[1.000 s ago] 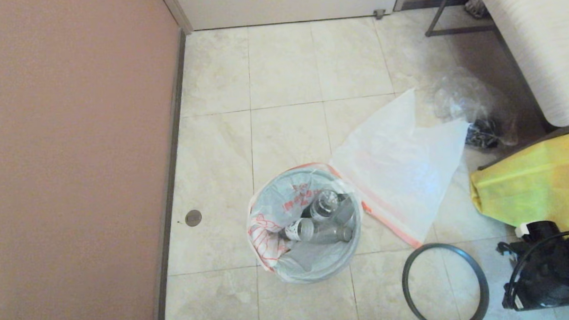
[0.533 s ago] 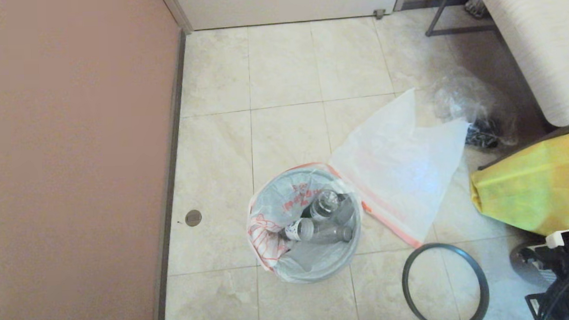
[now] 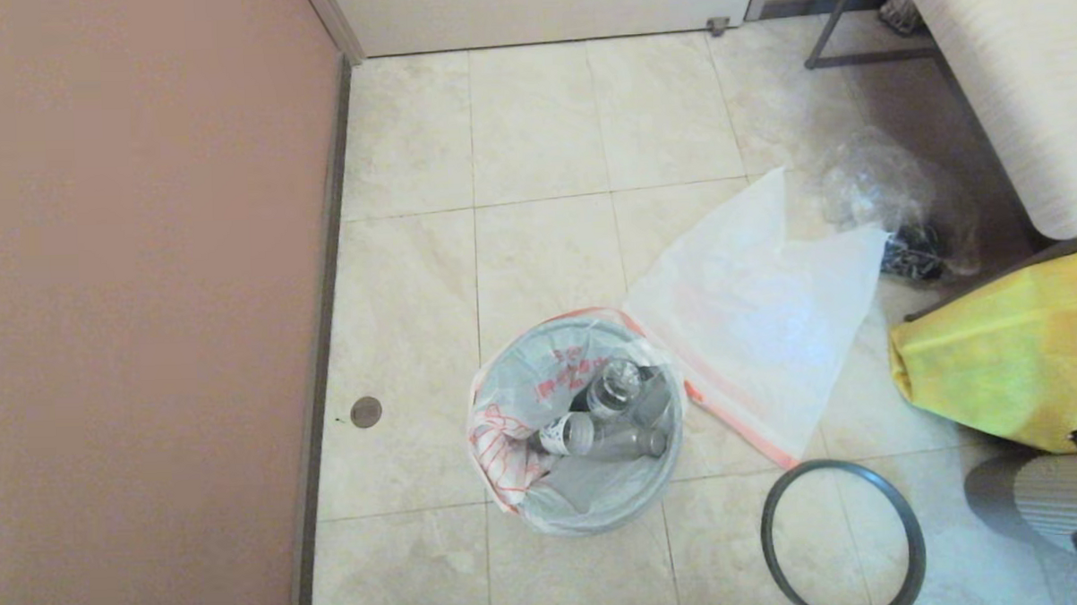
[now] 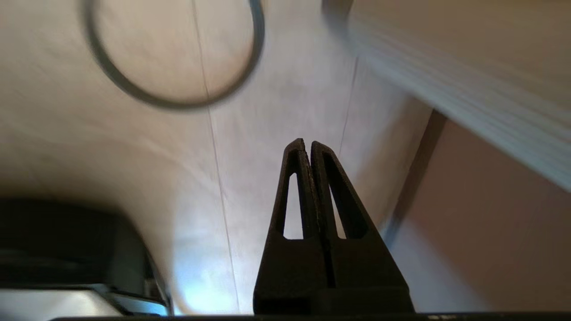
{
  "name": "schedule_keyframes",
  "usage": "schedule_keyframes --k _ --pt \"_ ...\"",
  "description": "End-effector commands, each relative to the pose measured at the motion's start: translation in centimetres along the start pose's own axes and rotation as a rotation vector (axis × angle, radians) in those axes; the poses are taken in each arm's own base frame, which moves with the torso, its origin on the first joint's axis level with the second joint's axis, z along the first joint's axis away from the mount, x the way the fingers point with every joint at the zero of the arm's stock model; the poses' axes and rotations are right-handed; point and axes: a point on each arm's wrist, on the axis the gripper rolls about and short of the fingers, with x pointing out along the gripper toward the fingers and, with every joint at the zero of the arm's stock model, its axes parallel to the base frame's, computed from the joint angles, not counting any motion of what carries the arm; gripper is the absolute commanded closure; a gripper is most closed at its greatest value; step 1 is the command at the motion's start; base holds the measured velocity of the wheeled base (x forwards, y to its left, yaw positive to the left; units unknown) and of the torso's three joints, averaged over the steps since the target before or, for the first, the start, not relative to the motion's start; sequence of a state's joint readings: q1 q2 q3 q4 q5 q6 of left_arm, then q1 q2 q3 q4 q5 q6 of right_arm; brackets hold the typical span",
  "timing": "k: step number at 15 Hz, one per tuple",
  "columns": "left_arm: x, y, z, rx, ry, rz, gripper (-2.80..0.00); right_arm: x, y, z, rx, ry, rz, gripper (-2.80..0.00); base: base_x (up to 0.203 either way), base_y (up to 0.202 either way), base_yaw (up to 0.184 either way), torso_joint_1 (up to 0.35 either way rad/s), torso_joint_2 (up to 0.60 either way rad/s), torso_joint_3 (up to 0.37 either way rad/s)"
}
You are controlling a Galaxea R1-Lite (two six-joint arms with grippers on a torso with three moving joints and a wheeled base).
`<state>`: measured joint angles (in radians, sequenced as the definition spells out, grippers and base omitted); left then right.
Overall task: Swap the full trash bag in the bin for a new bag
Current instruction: Place the trash bag on the floor
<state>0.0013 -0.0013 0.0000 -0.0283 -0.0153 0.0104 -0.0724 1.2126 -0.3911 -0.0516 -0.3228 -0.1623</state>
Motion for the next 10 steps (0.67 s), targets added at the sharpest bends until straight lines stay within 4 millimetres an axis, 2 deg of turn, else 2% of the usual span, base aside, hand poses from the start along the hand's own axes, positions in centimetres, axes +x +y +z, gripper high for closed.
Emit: schedule_keyframes --k 1,3,5,10 --pt "0.1 0.0 -0.3 0.000 0.011 0.000 0.00 -5.6 -1.4 -0.7 0.050 -0.177 0.001 0.00 0.000 0.000 0.000 0.000 0.00 0.000" --pt "0.1 0.0 -0.3 0.000 0.011 0.000 0.00 -9.4 -2.4 -1.8 0.093 -0.275 0.034 0.00 0.000 0.000 0.000 0.000 0.00 0.000" --pt "0.1 0.0 -0.3 0.000 0.011 0.000 0.00 -12.3 -3.2 -3.6 0.147 -0.348 0.082 0.00 0.000 0.000 0.000 0.000 0.00 0.000" --pt "0.1 0.0 -0.3 0.000 0.011 0.000 0.00 -15.8 -4.1 -7.7 0.281 -0.495 0.172 0.00 0.000 0.000 0.000 0.000 0.00 0.000"
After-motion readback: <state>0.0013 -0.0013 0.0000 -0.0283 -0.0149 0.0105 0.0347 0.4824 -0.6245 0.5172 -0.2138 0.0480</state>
